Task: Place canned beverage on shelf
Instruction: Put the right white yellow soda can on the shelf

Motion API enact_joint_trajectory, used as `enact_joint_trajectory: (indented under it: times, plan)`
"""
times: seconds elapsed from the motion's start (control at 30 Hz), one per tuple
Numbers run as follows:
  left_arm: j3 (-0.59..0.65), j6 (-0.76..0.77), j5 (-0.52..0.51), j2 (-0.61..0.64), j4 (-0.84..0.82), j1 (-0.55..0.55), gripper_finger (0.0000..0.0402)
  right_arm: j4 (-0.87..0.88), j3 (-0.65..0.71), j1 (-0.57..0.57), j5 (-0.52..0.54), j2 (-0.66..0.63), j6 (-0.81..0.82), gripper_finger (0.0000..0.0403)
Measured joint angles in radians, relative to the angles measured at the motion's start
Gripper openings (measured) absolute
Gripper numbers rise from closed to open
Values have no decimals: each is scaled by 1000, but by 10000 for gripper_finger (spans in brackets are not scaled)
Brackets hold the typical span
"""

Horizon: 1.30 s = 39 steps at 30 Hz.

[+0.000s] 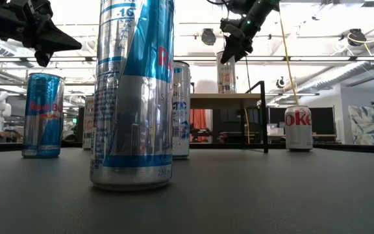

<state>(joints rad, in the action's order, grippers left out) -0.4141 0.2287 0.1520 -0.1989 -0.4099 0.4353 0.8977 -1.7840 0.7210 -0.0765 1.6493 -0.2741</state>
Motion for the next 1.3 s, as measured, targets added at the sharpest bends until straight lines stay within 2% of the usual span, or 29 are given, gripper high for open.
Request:
enact_joint_trajectory:
  times: [1.0, 1.3]
  plan:
    - [0, 0, -1, 0, 0, 0, 0, -3, 1, -1, 1, 0, 0, 275]
    - [0, 0, -32, 0, 0, 0, 0, 1, 1, -1, -1, 0, -7, 275]
